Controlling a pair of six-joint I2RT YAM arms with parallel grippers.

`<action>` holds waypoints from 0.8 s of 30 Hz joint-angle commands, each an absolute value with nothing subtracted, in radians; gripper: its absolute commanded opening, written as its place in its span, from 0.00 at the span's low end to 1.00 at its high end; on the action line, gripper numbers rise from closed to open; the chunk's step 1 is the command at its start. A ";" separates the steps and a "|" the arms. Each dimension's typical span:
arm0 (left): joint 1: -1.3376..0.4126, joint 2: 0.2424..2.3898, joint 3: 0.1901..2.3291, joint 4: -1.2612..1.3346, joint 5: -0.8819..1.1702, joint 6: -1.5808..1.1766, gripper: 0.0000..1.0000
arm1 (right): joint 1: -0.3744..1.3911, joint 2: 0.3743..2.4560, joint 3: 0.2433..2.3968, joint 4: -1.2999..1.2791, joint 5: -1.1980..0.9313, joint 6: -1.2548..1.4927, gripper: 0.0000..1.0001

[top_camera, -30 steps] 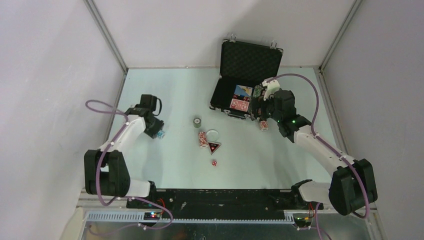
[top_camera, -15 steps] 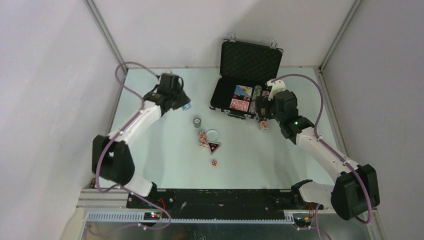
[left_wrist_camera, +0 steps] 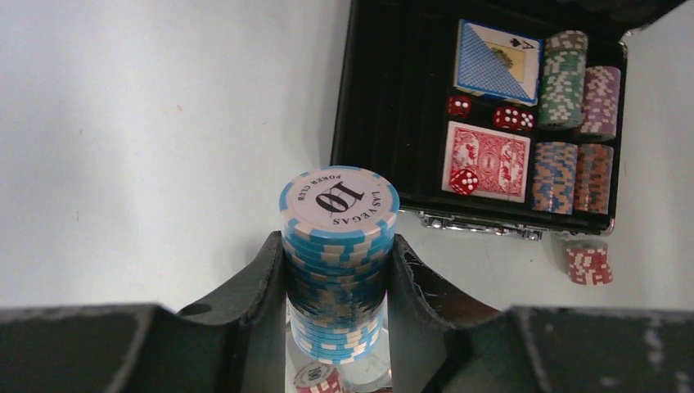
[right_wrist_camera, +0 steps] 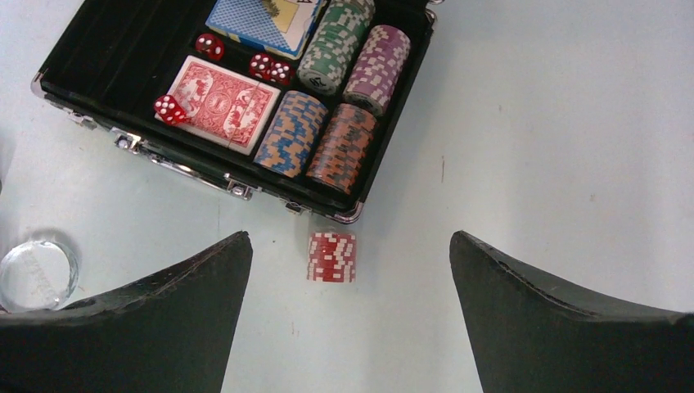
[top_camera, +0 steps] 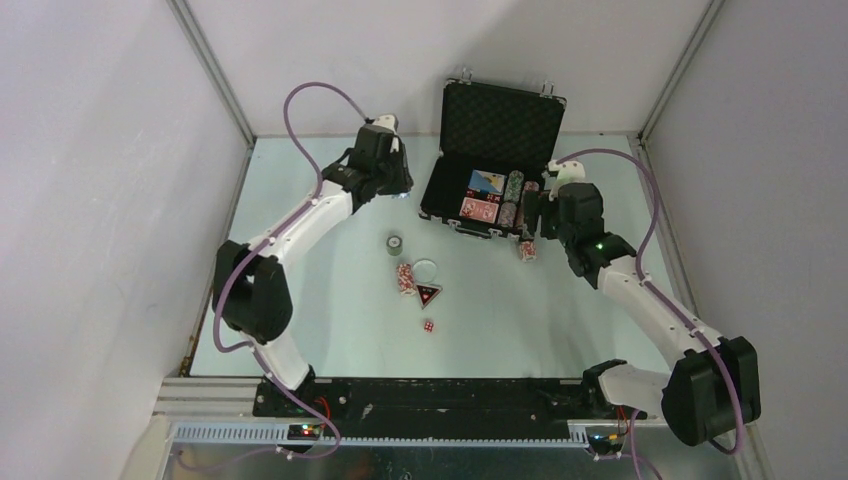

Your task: Pack up texas hold em set

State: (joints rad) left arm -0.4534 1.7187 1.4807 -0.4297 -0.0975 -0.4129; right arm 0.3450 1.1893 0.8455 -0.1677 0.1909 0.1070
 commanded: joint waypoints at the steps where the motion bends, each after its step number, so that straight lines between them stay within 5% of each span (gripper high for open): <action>1: -0.465 1.748 1.540 -0.272 -0.031 -0.279 0.00 | 0.333 1.158 0.867 -0.176 0.210 0.157 0.93; 24: -0.465 2.200 1.915 -0.330 0.140 -0.200 0.02 | 0.320 1.126 0.873 -0.199 0.158 0.195 0.93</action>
